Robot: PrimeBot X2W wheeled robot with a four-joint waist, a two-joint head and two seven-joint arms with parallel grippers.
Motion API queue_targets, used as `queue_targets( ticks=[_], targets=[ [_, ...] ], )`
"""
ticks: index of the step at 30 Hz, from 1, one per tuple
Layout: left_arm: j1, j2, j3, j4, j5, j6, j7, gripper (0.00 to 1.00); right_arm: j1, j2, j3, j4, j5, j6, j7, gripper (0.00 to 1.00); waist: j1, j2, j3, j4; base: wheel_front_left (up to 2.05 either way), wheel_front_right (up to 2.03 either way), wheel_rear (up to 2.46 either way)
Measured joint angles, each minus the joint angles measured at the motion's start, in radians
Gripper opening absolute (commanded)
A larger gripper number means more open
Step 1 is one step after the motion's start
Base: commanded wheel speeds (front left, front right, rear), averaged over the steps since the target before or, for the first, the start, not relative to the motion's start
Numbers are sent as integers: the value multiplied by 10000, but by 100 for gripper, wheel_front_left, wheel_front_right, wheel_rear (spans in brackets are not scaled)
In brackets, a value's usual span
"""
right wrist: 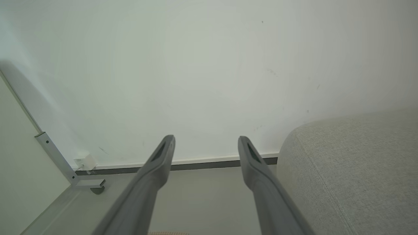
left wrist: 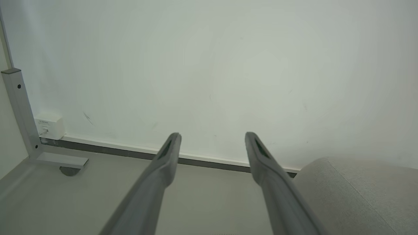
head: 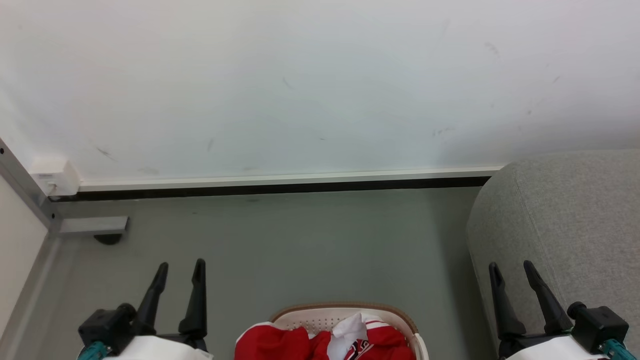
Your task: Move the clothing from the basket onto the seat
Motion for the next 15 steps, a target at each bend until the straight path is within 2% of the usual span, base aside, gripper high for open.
queue_targets(
  ticks=[15],
  targets=[
    [-61,6,-98,27,1195,-142,-288,100,-7,207,-280,-230,-917,0,-4,100,0,0,17,-32,0,0,0]
  ],
)
